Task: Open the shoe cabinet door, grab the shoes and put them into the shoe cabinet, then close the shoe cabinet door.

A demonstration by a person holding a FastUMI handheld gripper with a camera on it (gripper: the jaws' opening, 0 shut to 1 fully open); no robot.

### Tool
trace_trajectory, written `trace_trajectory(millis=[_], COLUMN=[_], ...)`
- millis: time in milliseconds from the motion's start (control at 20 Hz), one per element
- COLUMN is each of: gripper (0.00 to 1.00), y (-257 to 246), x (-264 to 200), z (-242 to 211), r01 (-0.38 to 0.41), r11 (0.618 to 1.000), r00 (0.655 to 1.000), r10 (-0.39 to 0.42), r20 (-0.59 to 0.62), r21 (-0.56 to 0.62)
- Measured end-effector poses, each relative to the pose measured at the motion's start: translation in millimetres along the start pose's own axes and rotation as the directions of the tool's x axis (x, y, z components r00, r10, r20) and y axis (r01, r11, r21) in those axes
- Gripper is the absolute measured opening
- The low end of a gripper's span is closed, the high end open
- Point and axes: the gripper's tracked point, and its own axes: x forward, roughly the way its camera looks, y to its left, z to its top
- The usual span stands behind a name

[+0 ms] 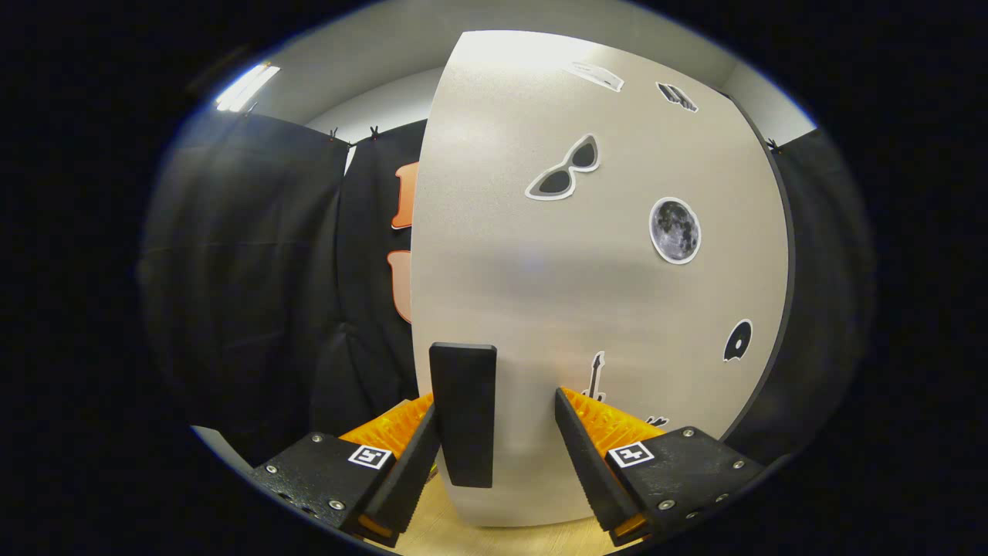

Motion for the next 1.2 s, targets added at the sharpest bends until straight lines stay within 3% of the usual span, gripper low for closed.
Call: trace_trajectory(millis=[700, 1200], gripper=[0.91, 0.92], y=[-1, -2], x=[9, 15], z=[-3, -5], r01=[0.139, 0.194], r11=[0.990, 0.980], r00=[0.990, 0.981], r10=[-0.139, -0.192], r20=[0.018, 0.039], r21=[-0.038, -0.053])
